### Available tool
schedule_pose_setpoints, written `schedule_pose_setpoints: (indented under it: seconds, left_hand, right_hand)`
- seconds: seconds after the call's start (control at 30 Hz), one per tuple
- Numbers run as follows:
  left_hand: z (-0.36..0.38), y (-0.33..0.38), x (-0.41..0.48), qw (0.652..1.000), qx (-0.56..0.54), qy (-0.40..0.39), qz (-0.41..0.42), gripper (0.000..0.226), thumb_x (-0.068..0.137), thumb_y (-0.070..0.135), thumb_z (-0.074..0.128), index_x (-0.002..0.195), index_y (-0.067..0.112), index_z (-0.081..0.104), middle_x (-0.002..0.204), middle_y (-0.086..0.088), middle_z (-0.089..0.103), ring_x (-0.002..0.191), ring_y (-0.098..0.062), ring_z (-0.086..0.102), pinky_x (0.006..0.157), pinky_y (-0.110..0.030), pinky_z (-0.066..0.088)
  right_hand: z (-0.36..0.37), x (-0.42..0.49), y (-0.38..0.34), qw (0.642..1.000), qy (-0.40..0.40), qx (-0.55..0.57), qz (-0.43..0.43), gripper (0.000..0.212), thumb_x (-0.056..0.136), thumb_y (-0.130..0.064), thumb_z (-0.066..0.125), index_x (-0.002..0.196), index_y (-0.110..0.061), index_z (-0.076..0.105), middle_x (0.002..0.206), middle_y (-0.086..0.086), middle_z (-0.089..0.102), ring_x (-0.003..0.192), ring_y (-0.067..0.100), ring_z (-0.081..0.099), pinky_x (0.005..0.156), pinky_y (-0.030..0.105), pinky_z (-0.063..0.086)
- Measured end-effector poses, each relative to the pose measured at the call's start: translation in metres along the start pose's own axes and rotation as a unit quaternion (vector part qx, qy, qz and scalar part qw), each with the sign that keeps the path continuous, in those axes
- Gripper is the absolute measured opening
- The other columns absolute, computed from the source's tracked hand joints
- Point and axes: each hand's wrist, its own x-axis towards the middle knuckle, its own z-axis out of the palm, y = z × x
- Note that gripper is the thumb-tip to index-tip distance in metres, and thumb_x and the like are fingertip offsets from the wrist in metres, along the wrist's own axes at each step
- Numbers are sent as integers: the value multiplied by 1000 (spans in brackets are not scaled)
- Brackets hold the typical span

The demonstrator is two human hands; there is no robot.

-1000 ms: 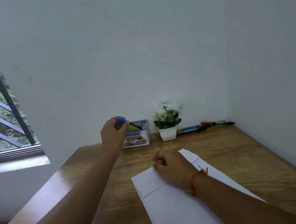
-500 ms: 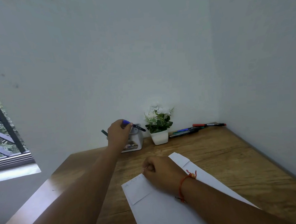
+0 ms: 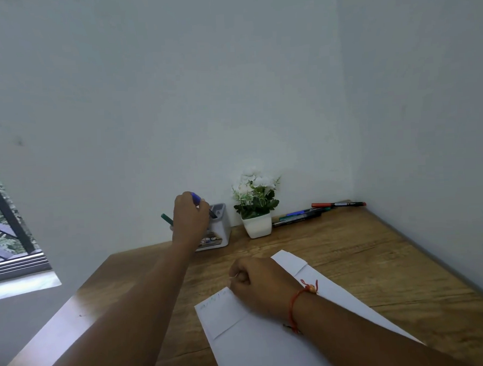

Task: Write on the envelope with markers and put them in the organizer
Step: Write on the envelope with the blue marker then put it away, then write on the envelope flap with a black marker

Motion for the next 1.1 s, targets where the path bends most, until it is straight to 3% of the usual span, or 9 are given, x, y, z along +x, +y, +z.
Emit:
schedule_pose_setpoints:
  seconds: [0.27,0.33,0.4,0.47,0.57,0.67,0.8,1.0,1.1]
  left_hand:
    - [8,-13,-5,988,111,-106,26,15,87,23,65,94,10,69,102,-12,61,96,-28,57,88,-43,47]
    - [5,-12,-11,986,115,-113,30,19,85,22,68,102,12,68,107,-12,61,103,-31,56,93,-46,46]
    - [-1,-10,-18,986,123,-101,37,38,83,24,72,118,12,63,117,-11,58,111,-30,52,95,-45,45]
    - [-11,-6,-32,992,91,-73,54,47,82,22,75,125,10,58,120,-10,57,111,-26,52,90,-36,47]
    - [-26,0,-73,995,-5,-86,53,28,85,13,71,110,13,59,106,1,57,90,-8,56,72,-12,42]
    - [-39,-5,-107,979,-32,-201,28,13,87,13,68,95,22,62,93,9,63,80,-3,57,71,-18,46]
    - [-50,-14,-114,930,-6,-364,51,13,84,27,73,95,30,69,94,12,68,85,-2,61,79,-21,52]
    - [-51,-18,-110,910,-8,-405,91,16,85,30,72,99,36,71,101,17,67,90,-2,60,85,-25,52]
    - [-51,-21,-111,908,-17,-410,90,15,87,32,69,100,38,72,100,19,66,91,-2,59,83,-21,49]
  right_hand:
    - [1,0,0,1000,-8,-5,0,31,98,-29,57,125,-18,64,117,2,70,110,16,63,98,30,51]
    - [1,0,0,1000,-11,-6,-2,31,98,-29,58,126,-17,64,117,3,71,110,16,64,98,31,51]
    - [1,0,1,1000,-8,-7,-6,31,98,-28,58,126,-17,64,116,2,71,110,16,64,98,30,51]
    - [2,-1,1,1000,-4,-9,-6,30,98,-27,57,126,-17,64,114,2,71,108,15,64,97,30,51]
    - [2,-2,1,1000,6,-13,-7,30,97,-19,53,124,-17,65,113,3,71,107,17,63,93,28,51]
    - [-1,0,1,999,46,2,2,26,98,-15,49,117,-16,66,110,6,71,100,18,63,82,27,48]
    - [-4,1,3,995,89,25,32,22,97,-10,48,111,-14,64,106,6,70,100,19,64,81,27,48]
    - [-7,-1,-2,994,103,20,39,21,97,-11,51,115,-14,63,105,4,69,99,16,64,87,28,52]
    - [-30,4,-3,979,188,29,67,20,96,-12,53,110,-16,67,102,2,70,92,15,65,77,25,52]
